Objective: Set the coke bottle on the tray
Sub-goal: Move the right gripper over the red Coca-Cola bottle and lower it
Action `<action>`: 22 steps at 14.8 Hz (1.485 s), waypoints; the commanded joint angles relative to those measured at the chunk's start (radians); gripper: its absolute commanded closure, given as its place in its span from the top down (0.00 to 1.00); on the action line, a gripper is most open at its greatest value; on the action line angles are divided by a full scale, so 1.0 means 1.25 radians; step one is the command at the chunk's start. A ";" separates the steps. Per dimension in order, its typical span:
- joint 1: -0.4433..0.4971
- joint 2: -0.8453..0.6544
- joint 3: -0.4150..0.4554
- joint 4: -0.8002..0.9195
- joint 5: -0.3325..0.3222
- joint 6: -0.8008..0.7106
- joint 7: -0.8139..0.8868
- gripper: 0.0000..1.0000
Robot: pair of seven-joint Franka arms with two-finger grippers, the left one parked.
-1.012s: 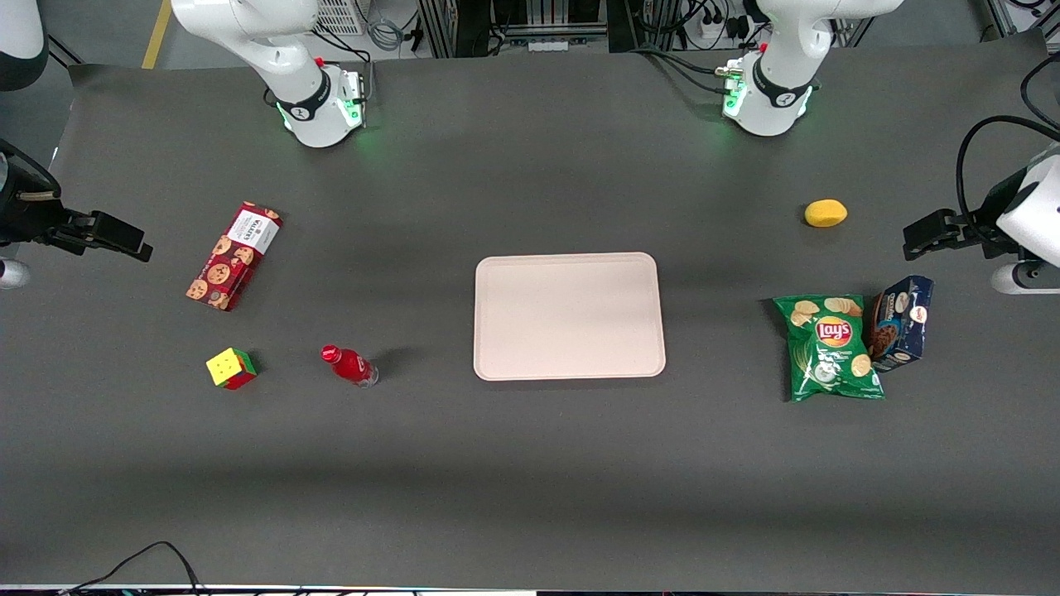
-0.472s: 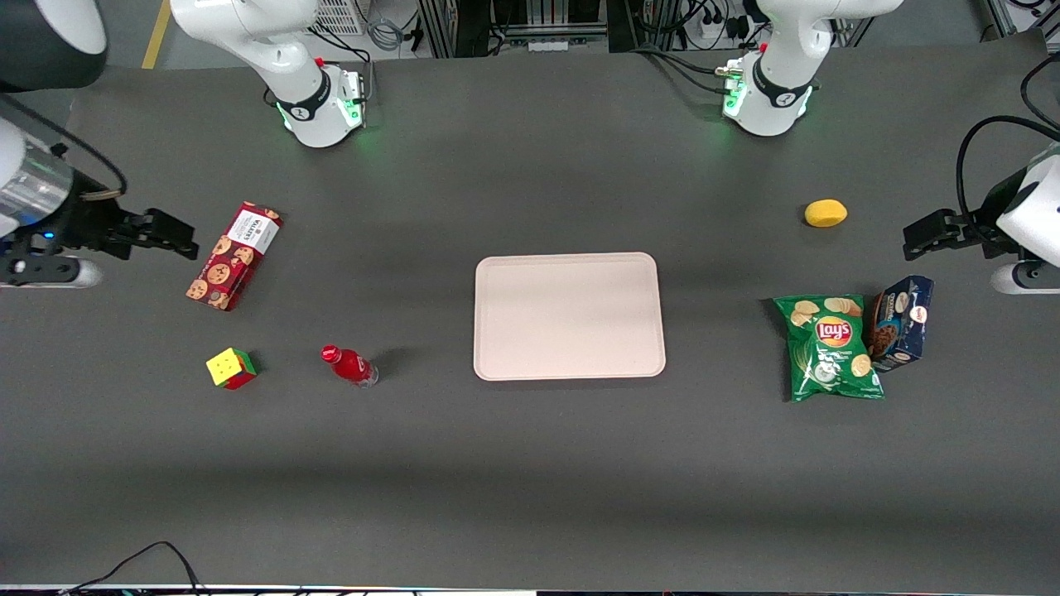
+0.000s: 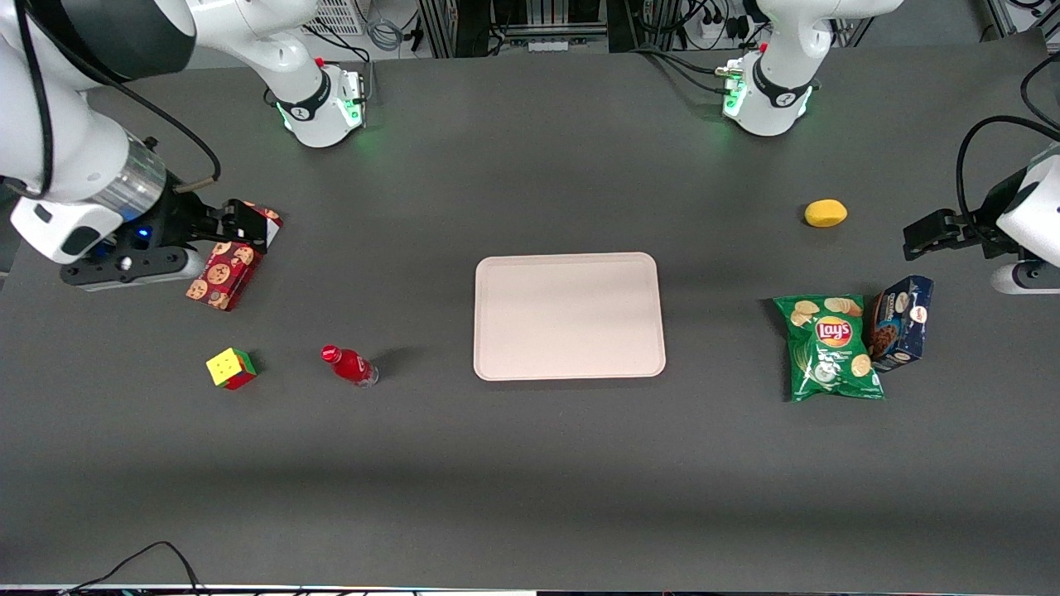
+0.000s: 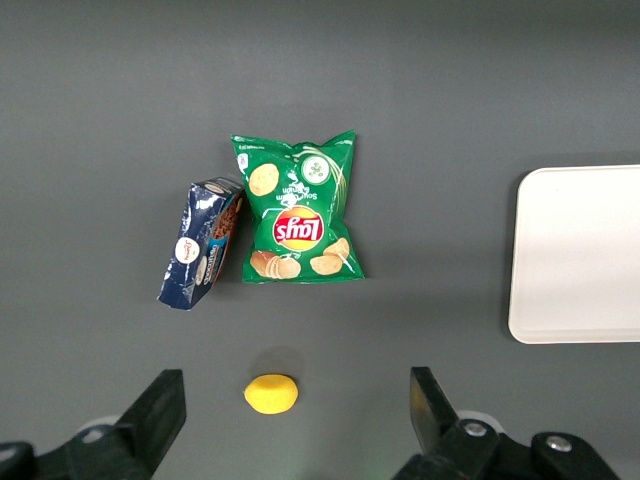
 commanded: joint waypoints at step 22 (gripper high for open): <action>0.013 0.227 -0.003 -0.298 0.005 0.597 -0.003 1.00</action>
